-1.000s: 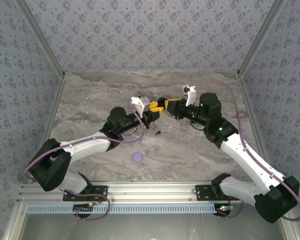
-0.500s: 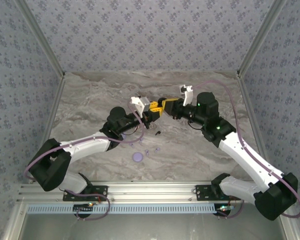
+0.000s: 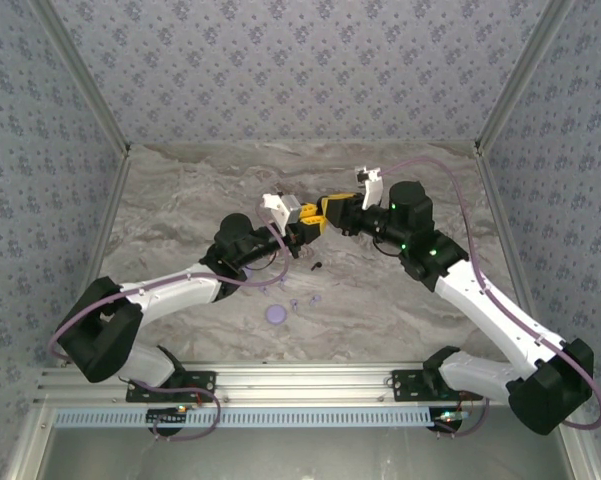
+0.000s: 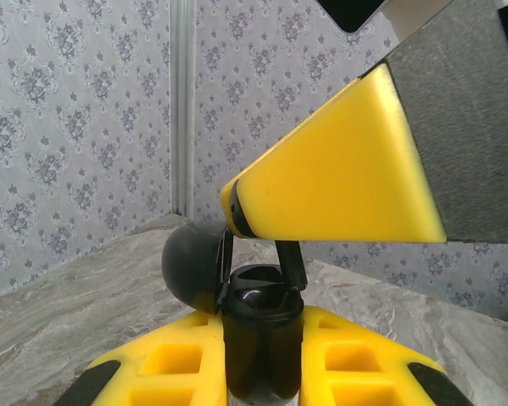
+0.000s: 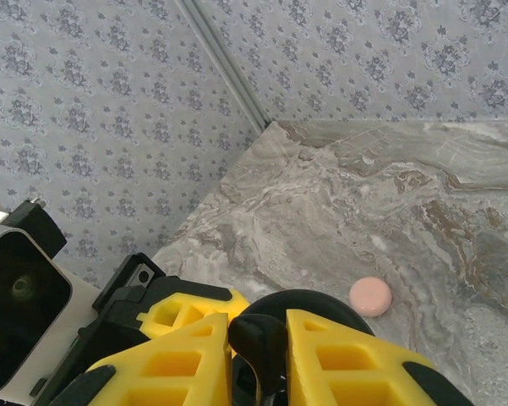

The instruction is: Insert the wireless bluetooth earbuds into the charging case

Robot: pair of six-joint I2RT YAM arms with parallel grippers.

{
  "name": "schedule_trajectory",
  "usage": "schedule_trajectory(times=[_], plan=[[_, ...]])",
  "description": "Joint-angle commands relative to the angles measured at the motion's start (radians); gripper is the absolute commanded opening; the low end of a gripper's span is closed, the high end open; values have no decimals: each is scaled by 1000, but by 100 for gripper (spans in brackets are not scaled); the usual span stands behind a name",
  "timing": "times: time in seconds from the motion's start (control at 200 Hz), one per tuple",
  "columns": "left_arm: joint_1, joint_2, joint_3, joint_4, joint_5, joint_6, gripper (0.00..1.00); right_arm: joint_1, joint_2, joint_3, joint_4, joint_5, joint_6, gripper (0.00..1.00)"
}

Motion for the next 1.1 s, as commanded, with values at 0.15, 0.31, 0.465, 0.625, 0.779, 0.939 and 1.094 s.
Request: schedule_trajectory(times=[0.15,0.31,0.465,0.625,0.779,0.939,1.094], plan=[[-6,9,27,45,33,-1,0,11,10,30,14,20,-24,22],[-6,11,30,45,33,-3,0,11,19,34,13,27,-33,22],[-7,9,30,45,35,-5,0,11,26,35,19,30,-33,22],[-7,11,30,43,32,-5,0,12,32,41,22,29,-34,22],[-6,10,30,42,28,-7,0,13,39,41,11,23,-42,22],[-7,8,30,39,23,-8,0,15,40,33,-4,21,-52,22],[-6,6,31,36,21,-8,0,17,39,30,-14,31,-63,22]])
